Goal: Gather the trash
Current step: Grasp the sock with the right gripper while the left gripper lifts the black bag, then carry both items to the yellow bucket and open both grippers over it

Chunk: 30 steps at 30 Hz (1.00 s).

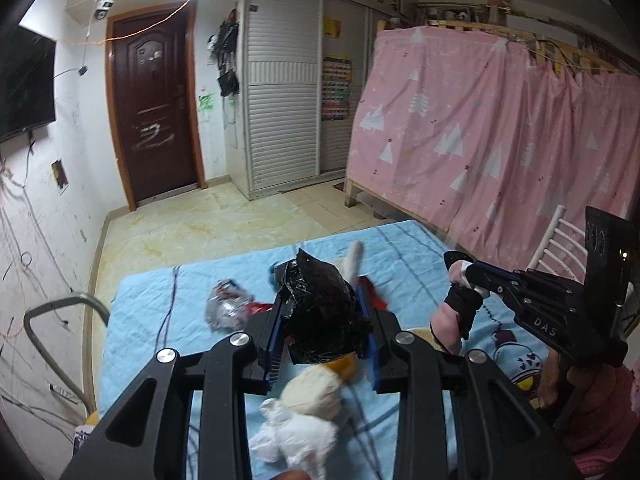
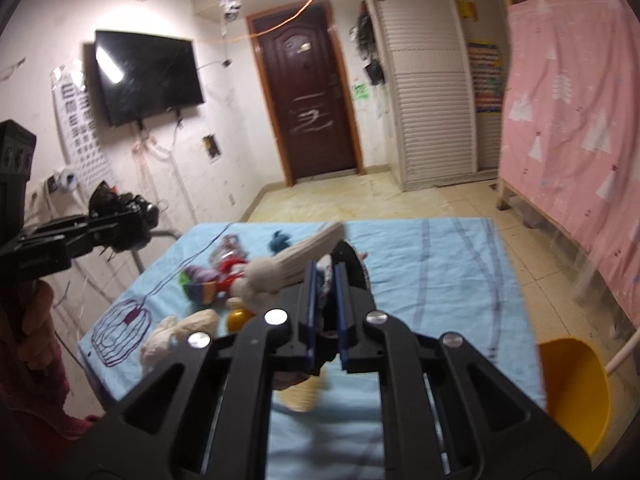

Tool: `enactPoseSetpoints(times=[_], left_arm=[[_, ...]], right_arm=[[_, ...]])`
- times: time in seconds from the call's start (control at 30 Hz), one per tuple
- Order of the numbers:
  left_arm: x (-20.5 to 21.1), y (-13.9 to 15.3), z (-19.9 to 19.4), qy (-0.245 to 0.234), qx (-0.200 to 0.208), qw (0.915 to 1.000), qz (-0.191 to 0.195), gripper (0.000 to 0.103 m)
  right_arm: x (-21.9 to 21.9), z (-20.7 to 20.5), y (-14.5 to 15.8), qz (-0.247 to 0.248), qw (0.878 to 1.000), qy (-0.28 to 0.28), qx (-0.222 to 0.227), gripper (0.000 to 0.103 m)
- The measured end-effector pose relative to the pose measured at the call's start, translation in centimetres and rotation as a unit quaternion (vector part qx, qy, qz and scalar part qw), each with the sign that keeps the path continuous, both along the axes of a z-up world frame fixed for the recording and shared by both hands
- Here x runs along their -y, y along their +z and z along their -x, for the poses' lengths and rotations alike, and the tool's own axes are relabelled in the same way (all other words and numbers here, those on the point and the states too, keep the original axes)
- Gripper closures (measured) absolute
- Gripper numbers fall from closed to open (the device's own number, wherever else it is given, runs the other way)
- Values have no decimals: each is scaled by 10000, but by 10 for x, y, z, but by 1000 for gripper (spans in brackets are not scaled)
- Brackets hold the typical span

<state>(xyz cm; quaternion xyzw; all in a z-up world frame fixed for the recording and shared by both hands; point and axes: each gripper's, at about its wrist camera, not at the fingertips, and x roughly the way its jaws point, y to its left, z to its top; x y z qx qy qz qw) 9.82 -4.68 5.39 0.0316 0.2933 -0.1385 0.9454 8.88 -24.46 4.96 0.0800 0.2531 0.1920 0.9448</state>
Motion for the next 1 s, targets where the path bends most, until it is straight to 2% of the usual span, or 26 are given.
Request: enactPoseSetpoints(times=[0.33,0.5,0.6,0.83,1.0], left_arm=[[86,11,-8,-668,44,9974,-266,79],[136,14,-13,-1073,18,9936,-366,79],[161,14,-15,-1332,-2,9904,-376,79],[223,12,-23,-1887,-211,9816,-208,79],[263,1,-33,-2160,-496,9751,-62,79]], right_arm=[[91,14,-4,-204,9938,-1079,146,95],[135,25,-12,-194,9849,-1715,129,95],[155,31,-16,1,9759,-2177,133,95],[190,33,-31,385,9547,-2949,41,95],[212,26,-47,253,9506,-3087,-210,93]])
